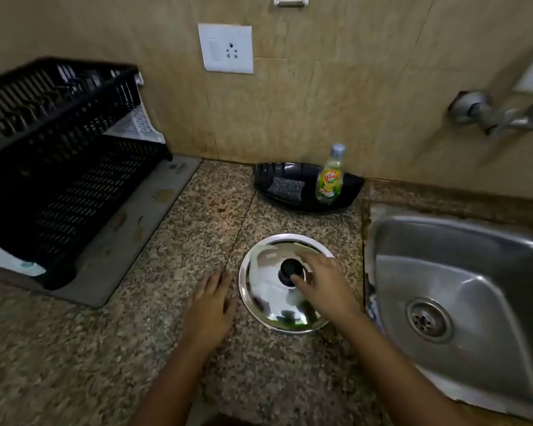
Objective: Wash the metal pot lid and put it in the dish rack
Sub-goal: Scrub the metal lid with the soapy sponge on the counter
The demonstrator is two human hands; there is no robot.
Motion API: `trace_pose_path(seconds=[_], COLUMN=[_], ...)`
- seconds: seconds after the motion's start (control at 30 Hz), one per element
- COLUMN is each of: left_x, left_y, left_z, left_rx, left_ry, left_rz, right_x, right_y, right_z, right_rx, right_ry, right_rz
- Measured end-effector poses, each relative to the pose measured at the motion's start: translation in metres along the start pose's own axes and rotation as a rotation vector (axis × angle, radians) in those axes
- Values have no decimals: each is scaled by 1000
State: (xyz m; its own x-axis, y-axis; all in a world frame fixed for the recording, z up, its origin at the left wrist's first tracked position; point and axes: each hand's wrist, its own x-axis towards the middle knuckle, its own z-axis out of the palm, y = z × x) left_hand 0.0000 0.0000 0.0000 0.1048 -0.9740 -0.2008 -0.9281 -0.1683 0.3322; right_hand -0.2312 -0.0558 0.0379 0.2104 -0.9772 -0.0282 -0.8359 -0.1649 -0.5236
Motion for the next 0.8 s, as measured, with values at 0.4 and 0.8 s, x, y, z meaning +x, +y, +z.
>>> trace_pose_path(seconds=[0.4, 0.8], left_x=[0, 26], left_y=[-7, 35], left_z=[-1, -18], left_rx=[-29, -823], left_ry=[90, 229], left_rz=[16, -201], right_x=[18, -2], right_y=[-27, -20], right_z=[14, 0], right_rx=[-82, -24], right_ry=[-60, 120], right_rz=[18, -202])
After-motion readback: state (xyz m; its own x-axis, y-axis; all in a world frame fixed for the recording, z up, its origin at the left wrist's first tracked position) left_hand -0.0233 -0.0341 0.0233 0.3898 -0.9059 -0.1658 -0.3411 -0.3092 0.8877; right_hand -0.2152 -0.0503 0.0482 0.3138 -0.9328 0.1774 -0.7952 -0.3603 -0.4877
